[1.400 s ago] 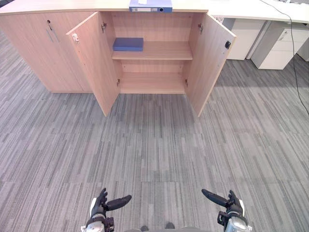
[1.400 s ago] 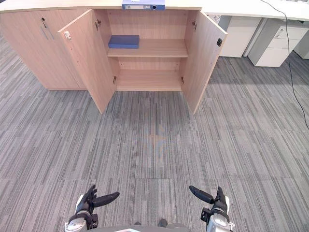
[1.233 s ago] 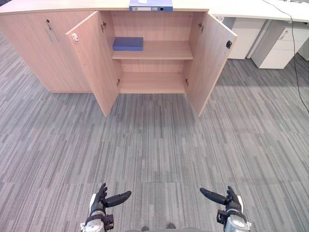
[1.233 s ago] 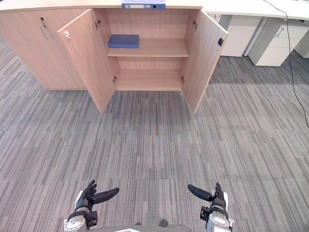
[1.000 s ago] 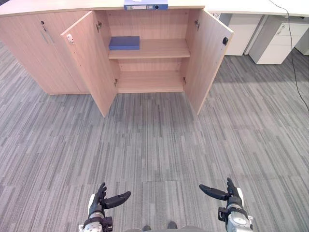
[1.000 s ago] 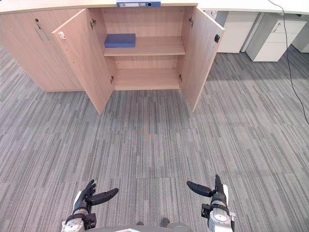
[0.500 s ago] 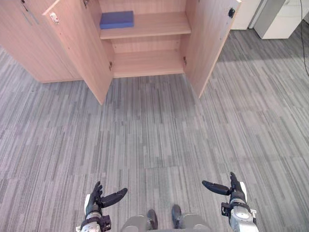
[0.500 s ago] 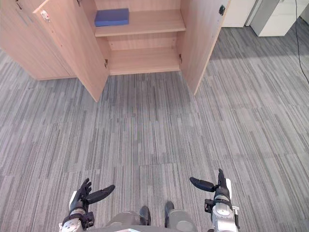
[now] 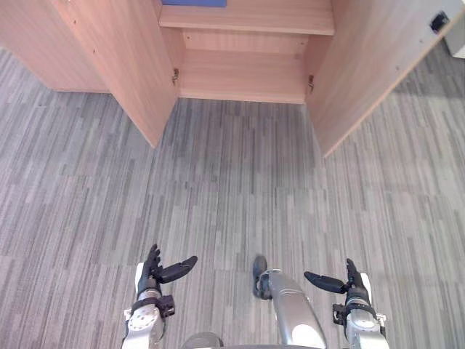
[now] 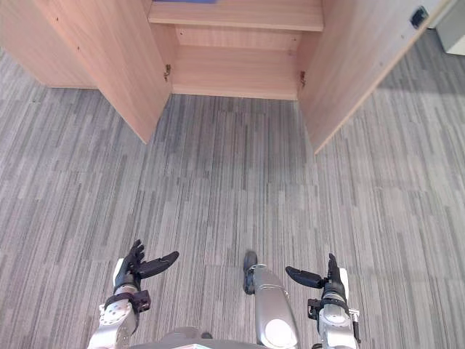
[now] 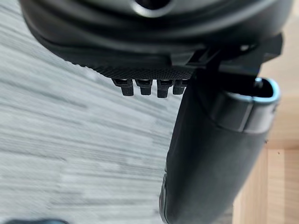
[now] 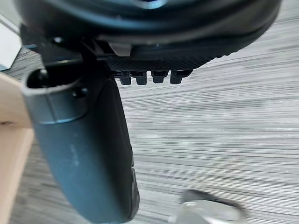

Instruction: Walk over to the cabinet, pick up the folder, carry it to the office cabinet, place the folder inside the office cabinet, then close the office cabinet door

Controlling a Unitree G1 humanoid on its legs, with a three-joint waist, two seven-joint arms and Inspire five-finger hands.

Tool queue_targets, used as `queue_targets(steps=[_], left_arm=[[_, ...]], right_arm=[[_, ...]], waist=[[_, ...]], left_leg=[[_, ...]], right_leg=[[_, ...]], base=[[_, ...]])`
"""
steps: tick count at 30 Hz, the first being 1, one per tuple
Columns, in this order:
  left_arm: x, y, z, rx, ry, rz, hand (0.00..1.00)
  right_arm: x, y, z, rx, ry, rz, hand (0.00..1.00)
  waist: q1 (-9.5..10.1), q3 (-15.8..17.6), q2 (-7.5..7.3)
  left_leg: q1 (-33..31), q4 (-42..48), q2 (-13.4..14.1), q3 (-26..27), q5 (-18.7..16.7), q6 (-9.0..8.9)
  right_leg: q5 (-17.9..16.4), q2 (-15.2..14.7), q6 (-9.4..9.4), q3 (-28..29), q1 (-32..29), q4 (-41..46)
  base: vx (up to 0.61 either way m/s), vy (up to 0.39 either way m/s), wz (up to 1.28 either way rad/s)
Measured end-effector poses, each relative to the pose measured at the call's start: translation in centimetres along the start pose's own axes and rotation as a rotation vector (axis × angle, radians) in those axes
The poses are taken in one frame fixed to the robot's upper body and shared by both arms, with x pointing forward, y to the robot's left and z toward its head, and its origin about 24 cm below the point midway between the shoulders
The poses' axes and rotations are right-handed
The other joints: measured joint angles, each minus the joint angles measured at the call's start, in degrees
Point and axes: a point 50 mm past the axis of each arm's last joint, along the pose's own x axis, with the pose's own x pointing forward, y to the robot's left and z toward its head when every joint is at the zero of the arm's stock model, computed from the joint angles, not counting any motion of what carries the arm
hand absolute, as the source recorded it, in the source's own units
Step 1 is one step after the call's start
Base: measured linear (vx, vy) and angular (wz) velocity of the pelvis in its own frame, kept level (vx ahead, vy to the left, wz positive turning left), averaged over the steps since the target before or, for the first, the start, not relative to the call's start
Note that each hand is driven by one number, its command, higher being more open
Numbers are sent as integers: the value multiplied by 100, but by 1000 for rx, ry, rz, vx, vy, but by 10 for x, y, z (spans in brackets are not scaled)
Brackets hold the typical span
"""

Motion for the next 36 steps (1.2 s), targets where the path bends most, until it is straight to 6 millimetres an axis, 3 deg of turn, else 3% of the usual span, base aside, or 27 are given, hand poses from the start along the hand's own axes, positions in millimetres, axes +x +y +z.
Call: queue_targets(steps=[1,3,6,7,8,9,10,11,13,14,15,16,17,19,20,22,24,25,26,27,28,30,31,32,33,34,36], left_arm=[[0,-2,4,-5,-18,-20,100],[0,-6,7,-8,-31,-33,100],[-1,-11,8,-20,-38,-56,100],[-2,-9,6,-16,-27,-52,100],[-2,-9,5,-14,-22,-51,100],[-3,-7,2,-11,-15,-46,100],[-3,-4,0,-1,-5,-37,100],[0,0,2,10,-7,-23,100],[4,3,6,6,-10,-4,100],[3,10,5,2,-8,24,100],[2,13,3,6,-3,32,100],[-1,17,-2,18,11,37,100],[-7,20,-9,43,28,33,100],[-1,21,-5,79,27,21,100],[1,19,-1,78,14,17,100],[5,17,6,74,-11,14,100],[7,16,9,73,-22,11,100],[8,18,9,78,-22,14,100],[6,20,5,80,-7,18,100],[8,11,1,55,15,10,100],[8,8,-1,47,26,2,100],[8,3,-3,33,30,-2,100],[7,1,-3,27,32,-7,100],[7,-4,-2,13,26,-15,100],[6,-8,0,4,12,-26,100],[6,-10,2,-2,4,-32,100],[5,-17,6,-3,-16,-56,100]], right_arm=[[-2,6,6,15,-28,15,100],[-3,12,16,50,-68,25,100],[-4,13,31,79,-136,25,100],[-1,13,35,93,-144,24,100],[-1,13,35,99,-139,22,100],[1,14,32,98,-125,19,100],[2,16,27,92,-97,23,100],[6,23,23,86,-57,38,100],[8,27,21,82,-25,49,100],[6,33,19,91,-17,61,100],[6,36,20,96,-19,67,100],[4,39,18,90,-17,76,100],[1,43,15,44,-27,96,100],[1,48,16,30,-32,114,100],[0,51,16,19,-33,128,100],[-1,54,17,9,-36,150,100],[0,54,14,4,-25,153,100],[-1,51,11,-4,-15,148,100],[-3,46,2,-17,8,138,100],[2,38,5,-43,1,124,100],[6,34,11,-56,-9,111,100],[8,31,14,-53,-19,99,100],[7,31,13,-53,-20,101,100],[3,30,10,-46,-17,100,100],[-1,32,9,-32,-27,97,100],[-2,31,10,-27,-37,93,100],[-1,31,20,-9,-75,87,100]], waist=[[128,85,20],[265,133,-45],[523,177,-130],[581,199,-167],[606,199,-174],[716,189,-193],[799,150,-240],[719,112,-423],[698,86,-517],[718,52,-655],[717,61,-671],[679,25,-691],[605,-75,-670],[489,-55,-822],[422,-16,-748],[313,65,-607],[256,81,-577],[222,20,-677],[172,-29,-740],[229,3,-454],[201,-64,-384],[161,-54,-334],[172,-53,-337],[205,-53,-326],[315,-56,-353],[362,-65,-372],[493,-70,-372]], left_leg=[[-645,1402,307,188,-231,133],[-1460,2094,483,404,-545,329],[-2467,858,481,965,-928,492],[-2766,-388,263,860,-800,476],[-2827,-1063,130,732,-592,416],[-2788,-2256,-69,484,163,315],[-2660,-2434,-199,458,839,346],[-2673,-2312,-388,506,717,578],[-2711,-1832,-388,540,420,655],[-2609,-1275,-373,579,244,649],[-2517,-1042,-322,628,198,690],[-2164,-1203,-417,692,-77,628],[-1147,-2144,-456,664,-694,648],[-634,-2429,-578,710,-749,703],[-168,-2821,-526,724,-750,703],[464,-3287,-334,755,-747,699],[692,-3372,-252,755,-759,680],[921,-3426,-262,741,-845,487],[1149,-3354,-305,625,-1050,138],[1204,-3274,-88,582,-1111,50],[952,-2772,-65,411,-879,-74],[680,-1966,17,315,-465,-118],[415,-1219,110,299,-106,-158],[-30,-167,327,282,1,-235],[-462,435,466,416,-371,-131],[-671,539,503,512,-492,-84],[-1110,-104,499,794,-728,135]], right_leg=[[-42,150,-45,-9,567,-345],[-78,206,-98,-1,1107,-728],[-302,109,63,196,1956,-1372],[-540,-3,230,302,2235,-1487],[-631,-58,277,361,2322,-1516],[-804,-173,447,562,2520,-1632],[-860,-265,436,767,2673,-1736],[-722,-456,402,1054,2682,-1756],[-461,-595,696,1494,2616,-1465],[-160,-652,766,1743,2594,-952],[40,-646,835,1785,2521,-552],[408,-680,1088,1779,2249,361],[831,-792,1275,1668,1373,2385],[179,-1016,657,1302,588,3620],[-157,-1020,476,832,115,3710],[-490,-910,475,107,-484,2726],[-378,-766,503,-136,-679,1209],[287,-532,496,-77,-627,-405],[1919,-415,88,239,-488,-1235],[1777,-241,71,163,-480,-1012],[1383,-234,24,285,-559,-759],[1071,-229,29,263,-389,-626],[959,-233,-3,225,-135,-711],[866,-190,-26,130,258,-931],[810,-146,-70,96,589,-1149],[794,-140,-72,93,710,-1271],[800,-141,-41,127,1029,-1550]], base=[[611,-154,6],[536,-93,-5],[557,3,-22],[650,127,-34],[670,196,-52],[465,180,-64],[624,234,-55],[533,194,-20],[705,270,-22],[730,259,-61],[682,243,-77],[562,194,-90],[555,182,-71],[523,41,-23],[608,-18,-11],[475,-38,-3],[506,-123,20],[723,-192,40],[624,-187,22],[681,-194,4],[523,-170,-23],[448,-152,5],[468,-164,32],[508,-165,28],[383,-104,18],[379,-71,1],[314,-18,-11]])
